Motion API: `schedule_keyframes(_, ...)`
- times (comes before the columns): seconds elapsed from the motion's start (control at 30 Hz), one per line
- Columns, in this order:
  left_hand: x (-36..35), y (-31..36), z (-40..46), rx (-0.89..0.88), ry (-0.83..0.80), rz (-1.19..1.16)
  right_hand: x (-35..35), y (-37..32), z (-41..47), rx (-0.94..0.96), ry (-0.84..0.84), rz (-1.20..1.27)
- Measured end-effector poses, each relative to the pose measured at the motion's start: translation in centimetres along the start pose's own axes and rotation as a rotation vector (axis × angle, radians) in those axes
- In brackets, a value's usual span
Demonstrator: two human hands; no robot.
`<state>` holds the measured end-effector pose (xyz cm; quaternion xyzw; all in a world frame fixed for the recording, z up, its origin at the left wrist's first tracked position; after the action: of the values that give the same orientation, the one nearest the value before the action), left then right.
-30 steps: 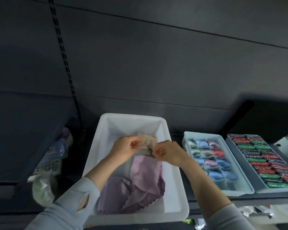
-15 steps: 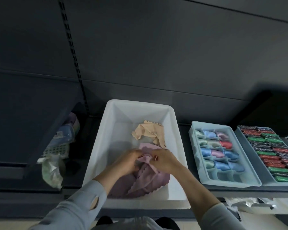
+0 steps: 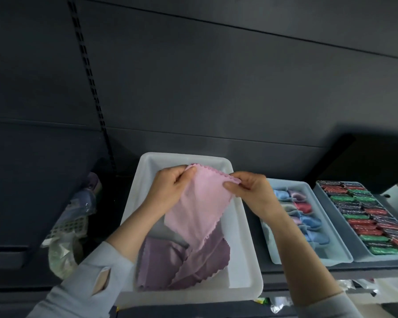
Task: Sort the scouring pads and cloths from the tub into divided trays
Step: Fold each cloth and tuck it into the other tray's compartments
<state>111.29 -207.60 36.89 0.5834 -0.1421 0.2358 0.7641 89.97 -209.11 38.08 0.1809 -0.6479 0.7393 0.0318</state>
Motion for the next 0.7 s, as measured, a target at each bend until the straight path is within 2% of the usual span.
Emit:
schedule_keyframes(0.13,1.6,2.1,0.2,-0.016,0.033,-0.119,1.2,-3.6,-0.2,0.037,0.061,0.020)
schedule_keyframes(0.27,1.9,3.2,0.5,-0.043,0.164,0.001,2.0,-5.5,0.9,0.086,0.261,-0.423)
schedule_keyframes(0.37,1.2,4.4,0.3,-0.060,0.249,0.021,1.1,-7.1,1.1,0.090,0.320,-0.309)
schedule_keyframes(0.47,0.3,6.1,-0.1,-0.132,0.277,-0.008,-0.1,-8.3,1.0,0.113,0.279,-0.171)
schedule_keyframes(0.7,0.0,7.5,0.4,-0.156,0.174,-0.048,-0.4,-9.2,0.8,0.151,0.185,-0.099)
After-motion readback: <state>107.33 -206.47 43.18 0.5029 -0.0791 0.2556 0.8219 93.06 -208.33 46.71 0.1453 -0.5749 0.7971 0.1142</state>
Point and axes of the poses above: each hand's wrist, its own z-axis towards the middle knuckle, its own x-axis out of the back of the hand, y = z × x, the point moved 5 cm from there along z, towards the middle knuckle, and after that the axes turned 7 degrees about z, right-handed, at the moved point
